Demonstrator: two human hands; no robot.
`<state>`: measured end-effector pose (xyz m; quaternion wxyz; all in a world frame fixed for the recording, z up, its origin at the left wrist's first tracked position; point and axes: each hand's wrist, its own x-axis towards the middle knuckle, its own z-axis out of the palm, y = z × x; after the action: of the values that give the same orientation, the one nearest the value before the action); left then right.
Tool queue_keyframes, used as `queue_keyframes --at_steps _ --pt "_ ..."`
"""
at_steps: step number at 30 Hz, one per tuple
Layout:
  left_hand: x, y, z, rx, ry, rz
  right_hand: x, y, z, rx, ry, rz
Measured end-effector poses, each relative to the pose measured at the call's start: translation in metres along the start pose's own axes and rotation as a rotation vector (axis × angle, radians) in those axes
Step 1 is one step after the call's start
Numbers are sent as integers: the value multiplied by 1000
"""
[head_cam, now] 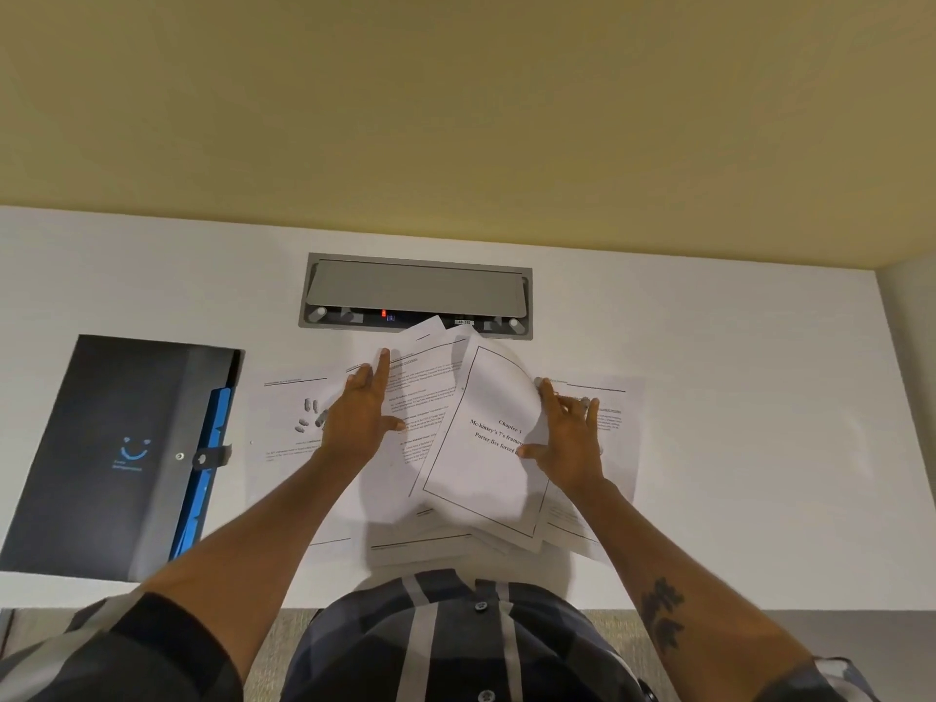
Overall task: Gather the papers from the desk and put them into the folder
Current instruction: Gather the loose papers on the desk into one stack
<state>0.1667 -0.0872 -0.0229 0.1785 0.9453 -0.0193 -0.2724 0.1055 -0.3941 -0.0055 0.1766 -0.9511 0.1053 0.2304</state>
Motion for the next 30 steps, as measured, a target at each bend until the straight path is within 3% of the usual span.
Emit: queue_keyframes --at_steps 5,8,11,15,19,23,27,30 --pt "1 3 -6 115 -28 12 -12 -2 10 43 124 -70" --pt "-3 10 -3 86 48 93 -20 -7 15 75 168 -65" --pt "-8 27 8 -274 106 191 -27 -10 18 107 195 -48" --pt "-13 55 14 -809 10 4 -33 -13 21 119 225 -59" --pt "-13 64 12 -933 67 -86 -37 -16 21 114 195 -106" --pt "-18 57 17 -910 102 -54 -35 -9 12 139 202 -112" --pt "-32 50 13 -986 75 -14 -24 13 -8 309 426 49" --pt "-47 46 8 -1043 6 16 -8 38 -28 296 407 187"
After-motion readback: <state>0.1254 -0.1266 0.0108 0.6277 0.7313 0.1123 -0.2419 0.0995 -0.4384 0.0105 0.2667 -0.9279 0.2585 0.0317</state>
